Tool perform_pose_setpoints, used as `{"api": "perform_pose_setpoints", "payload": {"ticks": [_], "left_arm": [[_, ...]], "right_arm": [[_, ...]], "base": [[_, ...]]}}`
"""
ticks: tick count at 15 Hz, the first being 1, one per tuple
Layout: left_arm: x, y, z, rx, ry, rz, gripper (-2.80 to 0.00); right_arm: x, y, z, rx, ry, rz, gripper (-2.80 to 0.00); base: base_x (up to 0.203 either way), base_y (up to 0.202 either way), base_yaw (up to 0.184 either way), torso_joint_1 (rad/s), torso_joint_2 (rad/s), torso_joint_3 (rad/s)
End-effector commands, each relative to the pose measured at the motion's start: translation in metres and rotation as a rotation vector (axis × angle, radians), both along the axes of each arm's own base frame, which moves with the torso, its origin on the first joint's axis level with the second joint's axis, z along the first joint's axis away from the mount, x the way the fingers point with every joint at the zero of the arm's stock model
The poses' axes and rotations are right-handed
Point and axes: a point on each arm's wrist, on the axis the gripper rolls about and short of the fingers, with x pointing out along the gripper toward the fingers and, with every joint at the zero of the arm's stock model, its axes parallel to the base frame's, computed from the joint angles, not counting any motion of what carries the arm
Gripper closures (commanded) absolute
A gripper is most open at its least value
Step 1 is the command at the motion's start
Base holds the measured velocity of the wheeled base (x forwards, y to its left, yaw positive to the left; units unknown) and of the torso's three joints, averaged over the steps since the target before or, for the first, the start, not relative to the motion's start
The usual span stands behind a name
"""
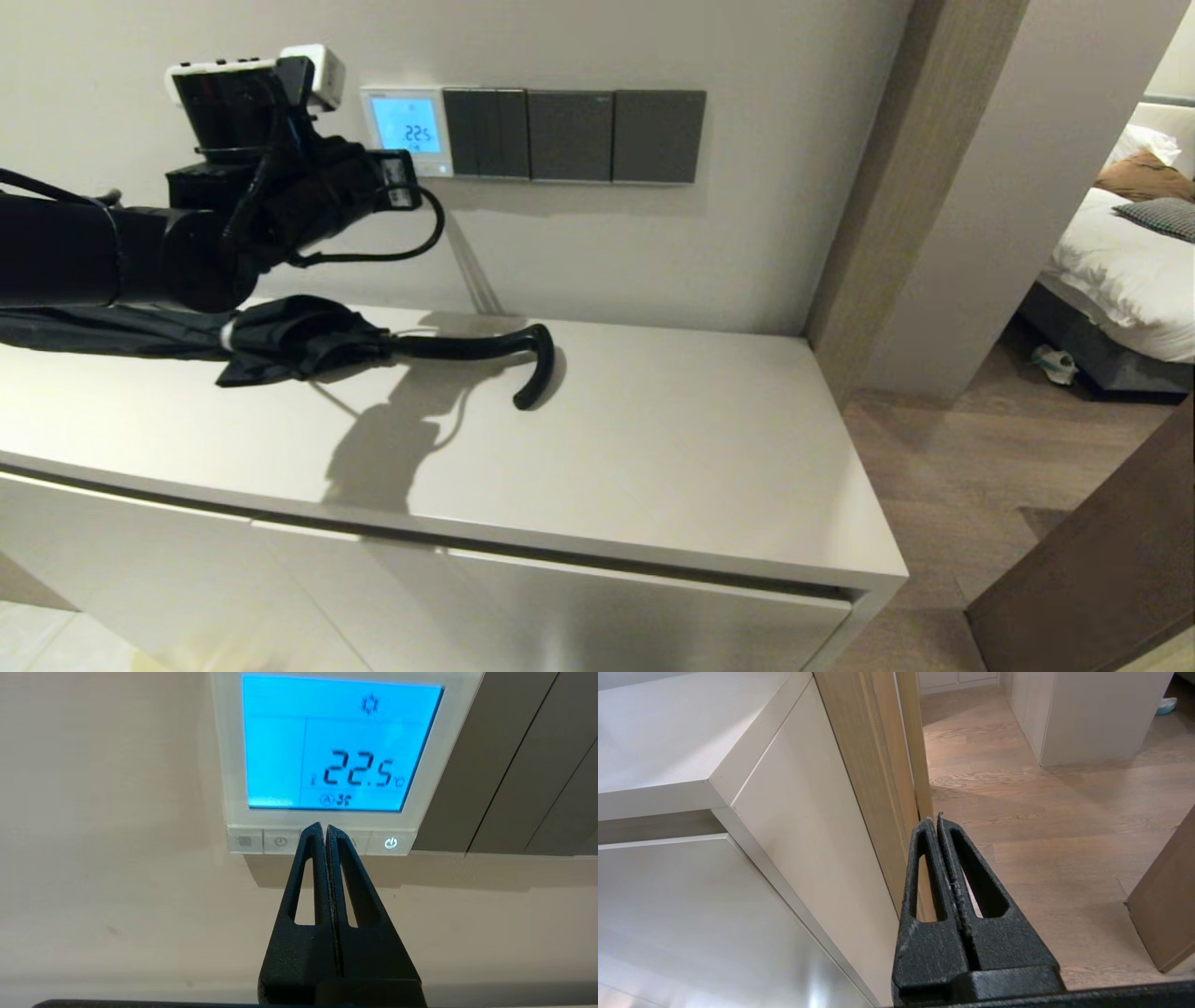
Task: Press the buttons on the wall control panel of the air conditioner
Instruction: Press the temperature decrease button
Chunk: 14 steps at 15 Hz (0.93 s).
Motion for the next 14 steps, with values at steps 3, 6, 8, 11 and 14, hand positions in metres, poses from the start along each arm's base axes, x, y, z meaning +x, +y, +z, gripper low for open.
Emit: {"api": "perform_pose_setpoints", "payload": {"ticks": [3,6,8,11,14], "left_arm": [[0.0062,-0.0018,-0.0077,0.013,0.011,0.001,0.00],[0.0068,-0.0013,-0.0079,0.012,0.011,0.002,0.00],[0.0066,-0.0019,-0.0079,0.012,0.011,0.000,0.00],[0.0092,-0.0018,-0.0095,0.014,0.013,0.003,0.00],[0.0075,-0.0015,-0.0091,0.011,0.007,0.003,0.00]], "right_arm": [[0.0001,0.0000,-0.0004,0.000,0.001,0.000,0.00],[0.0001,0.0000,-0.0004,0.000,0.001,0.000,0.00],[0.0001,0.0000,-0.0004,0.000,0.001,0.000,0.00],[0.0001,0.0000,-0.0001,0.000,0.000,0.000,0.00],[0.0001,0.0000,-0.0004,0.000,0.001,0.000,0.00]], "base": [[0.000,0.000,0.000,0.000,0.00,0.000],[0.000,0.000,0.000,0.000,0.00,0.000],[0.000,0.000,0.000,0.000,0.00,0.000],[0.000,0.000,0.000,0.000,0.00,0.000],[0.000,0.000,0.000,0.000,0.00,0.000]]}}
